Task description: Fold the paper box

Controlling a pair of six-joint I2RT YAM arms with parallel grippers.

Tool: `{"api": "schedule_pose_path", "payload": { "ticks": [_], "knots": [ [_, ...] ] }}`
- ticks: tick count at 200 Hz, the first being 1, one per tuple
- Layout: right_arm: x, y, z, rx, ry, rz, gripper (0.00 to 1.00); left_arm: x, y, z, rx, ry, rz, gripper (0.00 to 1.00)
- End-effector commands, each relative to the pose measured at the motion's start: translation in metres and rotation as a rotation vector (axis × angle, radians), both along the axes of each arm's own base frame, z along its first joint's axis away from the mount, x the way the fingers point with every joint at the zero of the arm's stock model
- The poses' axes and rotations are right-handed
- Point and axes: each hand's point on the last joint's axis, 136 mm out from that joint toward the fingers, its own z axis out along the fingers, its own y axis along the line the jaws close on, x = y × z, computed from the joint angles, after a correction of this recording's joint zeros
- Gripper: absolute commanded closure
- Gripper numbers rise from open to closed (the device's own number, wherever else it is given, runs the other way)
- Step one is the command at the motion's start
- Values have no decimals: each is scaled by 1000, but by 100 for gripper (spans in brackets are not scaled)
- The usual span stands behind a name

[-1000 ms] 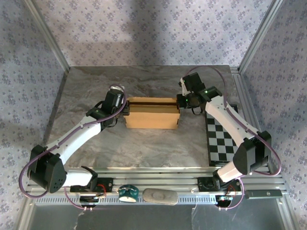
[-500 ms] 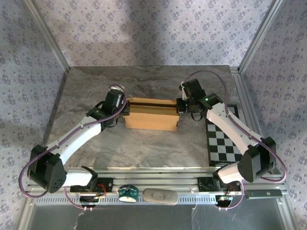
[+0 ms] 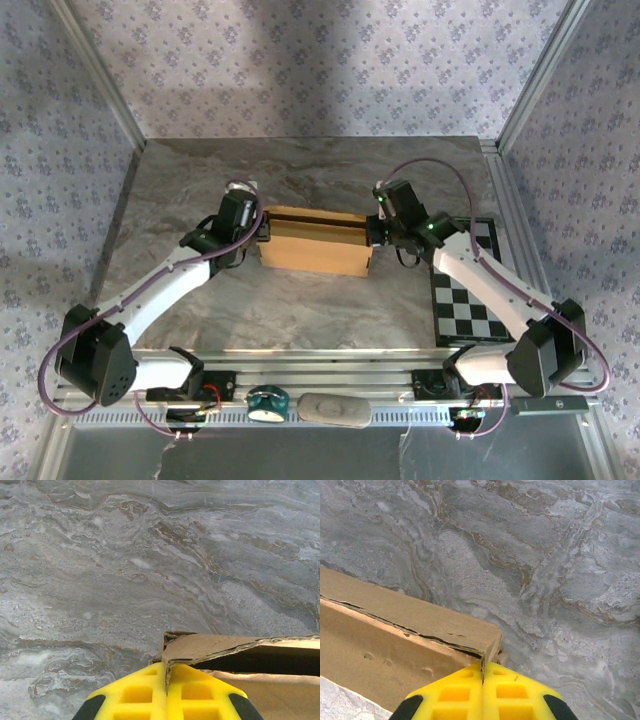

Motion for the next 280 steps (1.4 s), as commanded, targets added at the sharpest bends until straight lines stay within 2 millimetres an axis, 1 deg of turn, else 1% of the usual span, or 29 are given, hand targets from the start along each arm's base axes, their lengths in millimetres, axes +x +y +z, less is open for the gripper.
{"api": "schedule_pose_path", "payload": {
  "ticks": [1, 47, 86, 126, 138, 164, 184, 204, 218, 258, 280],
  "knots": [
    [-12, 0, -13, -9, 26, -7, 100, -22, 2, -32, 26, 113, -22, 100],
    [-20, 7, -18, -13, -21, 0, 100, -27, 0, -37, 8, 109, -44, 100],
    [-31, 12, -30, -39, -65, 32, 100, -29, 0, -46, 7, 105, -55, 100],
    [-42, 5, -40, -69, -162, 38, 100, -35, 5, -53, 8, 100, -48, 100],
    [-46, 4, -41, -78, -194, 43, 100, -38, 9, -55, 4, 103, -37, 100],
    [-51, -1, -46, -97, -212, 50, 100, -43, 12, -57, -17, 110, -21, 100],
    [-51, -2, -48, -99, -212, 49, 100, -47, 11, -56, -41, 122, -23, 91],
    [-51, 0, -47, -100, -217, 48, 100, -51, 11, -54, -62, 141, -11, 73],
    [-50, 1, -48, -106, -218, 49, 100, -54, 12, -51, -78, 151, -3, 65],
    [-52, 2, -48, -111, -222, 53, 100, -58, 16, -32, -149, 149, 29, 53],
    [-52, 1, -48, -119, -222, 51, 100, -61, 18, -21, -207, 163, 44, 44]
  ]
}}
